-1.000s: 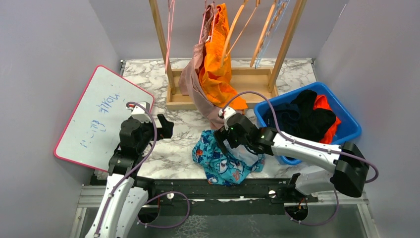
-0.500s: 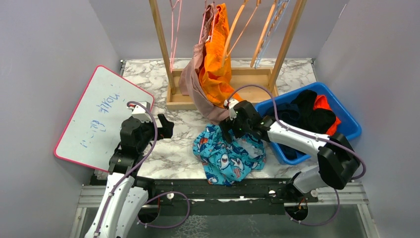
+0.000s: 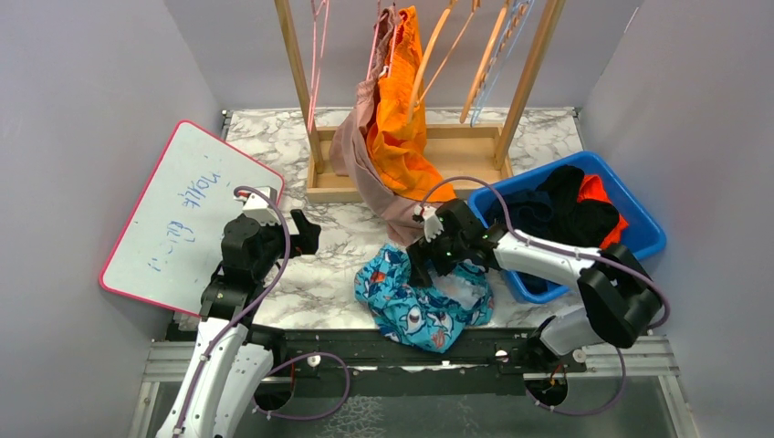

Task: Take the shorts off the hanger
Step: Pick up the shorts at the center of the board, then place the shorts in the basket, then pick up the hanger from the clothes rod.

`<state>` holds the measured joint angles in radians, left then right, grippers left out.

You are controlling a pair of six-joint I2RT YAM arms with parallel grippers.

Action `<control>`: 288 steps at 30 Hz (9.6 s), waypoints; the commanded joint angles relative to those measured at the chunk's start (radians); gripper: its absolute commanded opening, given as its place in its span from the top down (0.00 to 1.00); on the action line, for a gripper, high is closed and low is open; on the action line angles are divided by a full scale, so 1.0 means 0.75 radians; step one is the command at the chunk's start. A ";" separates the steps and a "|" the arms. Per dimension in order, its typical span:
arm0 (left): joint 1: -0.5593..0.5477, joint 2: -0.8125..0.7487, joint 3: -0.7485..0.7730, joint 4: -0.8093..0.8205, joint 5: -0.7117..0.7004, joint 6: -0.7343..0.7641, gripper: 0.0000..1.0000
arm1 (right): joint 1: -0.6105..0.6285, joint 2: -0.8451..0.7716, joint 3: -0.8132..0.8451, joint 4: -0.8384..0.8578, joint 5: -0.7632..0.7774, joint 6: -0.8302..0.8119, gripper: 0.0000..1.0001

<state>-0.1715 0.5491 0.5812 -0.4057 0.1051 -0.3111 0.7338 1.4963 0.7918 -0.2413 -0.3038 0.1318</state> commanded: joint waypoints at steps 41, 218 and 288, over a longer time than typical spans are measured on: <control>0.004 0.004 -0.014 0.042 0.011 0.000 0.02 | 0.774 -0.015 0.059 -0.141 1.122 0.500 0.67; 0.004 -0.034 -0.027 0.063 0.060 0.008 0.02 | -0.837 -0.668 0.272 -0.328 0.257 0.334 0.36; 0.004 -0.039 -0.024 0.059 0.048 0.010 0.01 | 0.227 0.503 1.835 -0.451 1.336 0.068 0.49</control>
<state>-0.1715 0.5312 0.5713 -0.3901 0.1410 -0.3103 0.9203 1.8252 2.1185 -0.5148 0.6857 0.1684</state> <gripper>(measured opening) 0.987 0.509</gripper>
